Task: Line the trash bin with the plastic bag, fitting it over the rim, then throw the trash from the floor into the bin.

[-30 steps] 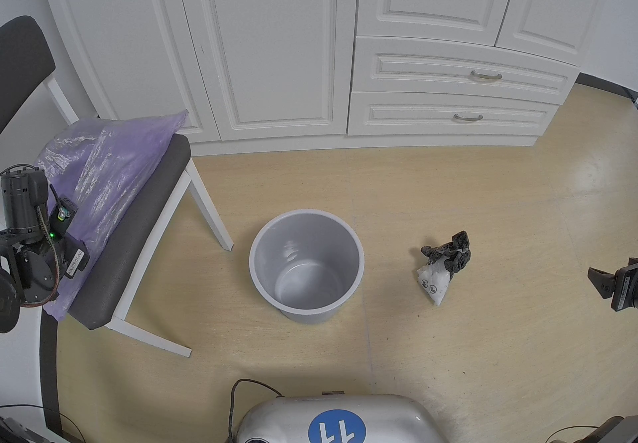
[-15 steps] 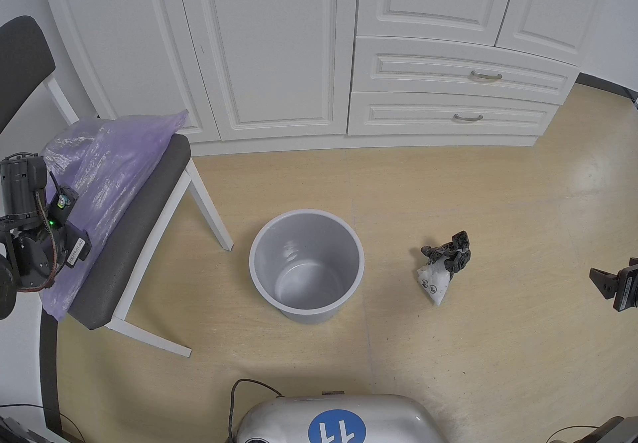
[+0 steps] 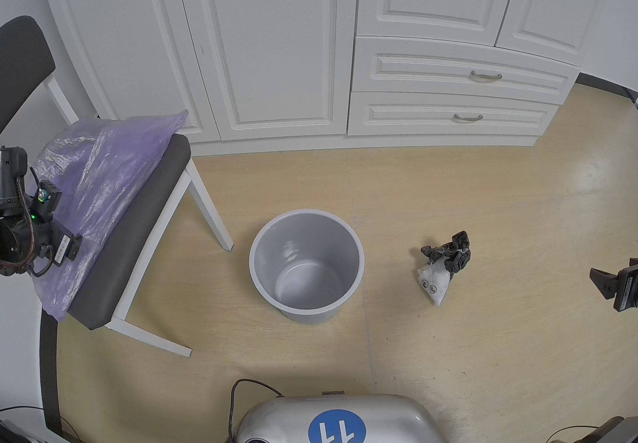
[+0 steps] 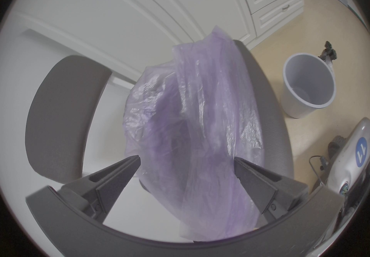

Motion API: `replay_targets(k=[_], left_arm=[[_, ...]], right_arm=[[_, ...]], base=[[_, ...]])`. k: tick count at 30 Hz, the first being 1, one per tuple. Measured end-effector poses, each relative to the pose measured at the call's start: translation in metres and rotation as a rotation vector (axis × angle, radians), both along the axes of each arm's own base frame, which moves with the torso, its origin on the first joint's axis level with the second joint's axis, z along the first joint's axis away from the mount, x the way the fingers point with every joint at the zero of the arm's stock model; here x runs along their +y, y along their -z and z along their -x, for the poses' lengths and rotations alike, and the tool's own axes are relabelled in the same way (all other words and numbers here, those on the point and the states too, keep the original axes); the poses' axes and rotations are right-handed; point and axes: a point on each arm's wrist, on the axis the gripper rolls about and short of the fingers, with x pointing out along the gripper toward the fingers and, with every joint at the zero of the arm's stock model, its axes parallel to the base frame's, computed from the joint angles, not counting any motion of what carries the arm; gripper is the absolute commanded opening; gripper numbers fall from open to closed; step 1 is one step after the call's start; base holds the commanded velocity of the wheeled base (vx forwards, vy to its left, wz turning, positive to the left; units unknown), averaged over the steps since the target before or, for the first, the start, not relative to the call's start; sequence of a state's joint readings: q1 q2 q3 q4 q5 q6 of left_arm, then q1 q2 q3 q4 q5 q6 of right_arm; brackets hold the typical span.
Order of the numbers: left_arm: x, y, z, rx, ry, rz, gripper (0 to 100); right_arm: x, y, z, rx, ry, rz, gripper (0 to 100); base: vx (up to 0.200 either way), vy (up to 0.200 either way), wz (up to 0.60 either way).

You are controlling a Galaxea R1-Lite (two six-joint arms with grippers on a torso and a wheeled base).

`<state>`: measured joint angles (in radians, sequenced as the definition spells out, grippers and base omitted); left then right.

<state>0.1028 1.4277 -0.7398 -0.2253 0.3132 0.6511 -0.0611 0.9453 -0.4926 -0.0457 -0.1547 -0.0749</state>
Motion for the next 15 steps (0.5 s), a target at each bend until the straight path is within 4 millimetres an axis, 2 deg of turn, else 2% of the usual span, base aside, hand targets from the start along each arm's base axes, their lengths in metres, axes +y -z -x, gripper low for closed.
replay_targets(k=[8, 15], left_arm=[[0.023, 0.000, 0.002, -0.004, -0.041, 0.034, 100], [0.028, -0.006, 0.005, -0.030, -0.021, 0.061, 100]], right_arm=[[0.000, 0.002, 0.000, 0.010, -0.005, 0.011, 100], [0.000, 0.003, 0.001, 0.014, -0.006, 0.012, 100]], base=[[0.000, 0.000, 0.00], [0.000, 0.000, 0.00]])
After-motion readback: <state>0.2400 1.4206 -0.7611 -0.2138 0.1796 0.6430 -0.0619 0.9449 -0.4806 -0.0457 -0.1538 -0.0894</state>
